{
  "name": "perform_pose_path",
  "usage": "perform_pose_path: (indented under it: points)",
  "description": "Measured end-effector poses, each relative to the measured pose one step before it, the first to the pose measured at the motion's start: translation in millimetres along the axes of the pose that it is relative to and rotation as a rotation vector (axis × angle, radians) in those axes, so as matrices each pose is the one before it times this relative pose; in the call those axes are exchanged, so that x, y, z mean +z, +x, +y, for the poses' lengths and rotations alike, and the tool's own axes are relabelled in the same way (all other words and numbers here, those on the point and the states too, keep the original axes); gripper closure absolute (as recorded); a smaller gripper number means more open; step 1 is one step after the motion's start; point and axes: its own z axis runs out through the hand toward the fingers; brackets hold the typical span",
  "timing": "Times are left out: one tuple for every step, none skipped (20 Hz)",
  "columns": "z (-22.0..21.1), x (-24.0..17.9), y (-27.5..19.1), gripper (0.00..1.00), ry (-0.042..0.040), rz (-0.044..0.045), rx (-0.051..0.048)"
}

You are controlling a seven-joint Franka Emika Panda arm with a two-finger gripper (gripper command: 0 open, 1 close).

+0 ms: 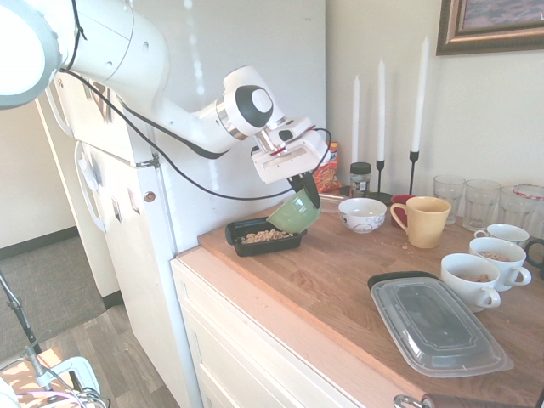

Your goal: Pour the cereal into the box

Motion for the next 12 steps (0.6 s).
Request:
perform_pose_path:
  points:
    - [16.41,7.1,12.5,1.0,0.02448,-0.05157,0.02819]
    - [15.46,6.5,11.49,1.0,0.02786,-0.05069,0.02661]
    - [13.63,6.43,10.24,1.0,0.03119,-0.04856,0.02659]
    - [12.98,6.95,10.11,1.0,0.03406,-0.04633,0.02524]
    - [11.25,7.09,9.22,1.0,0.03413,-0.04187,0.02405]
    - [9.45,6.51,8.45,1.0,0.03964,-0.04107,0.0253]
    - [8.65,6.23,9.04,1.0,0.03798,-0.03458,0.02336]
    - [7.04,6.16,7.84,1.0,0.039,-0.0323,0.02358]
    - [5.9,6.1,6.77,1.0,0.04023,-0.031,0.02297]
    - [5.89,6.01,6.88,1.0,0.04029,-0.0299,0.02159]
    - [5.45,5.15,5.95,1.0,0.0284,-0.02323,0.01488]
    - [5.65,4.62,5.41,1.0,0.01041,-0.01282,0.01282]
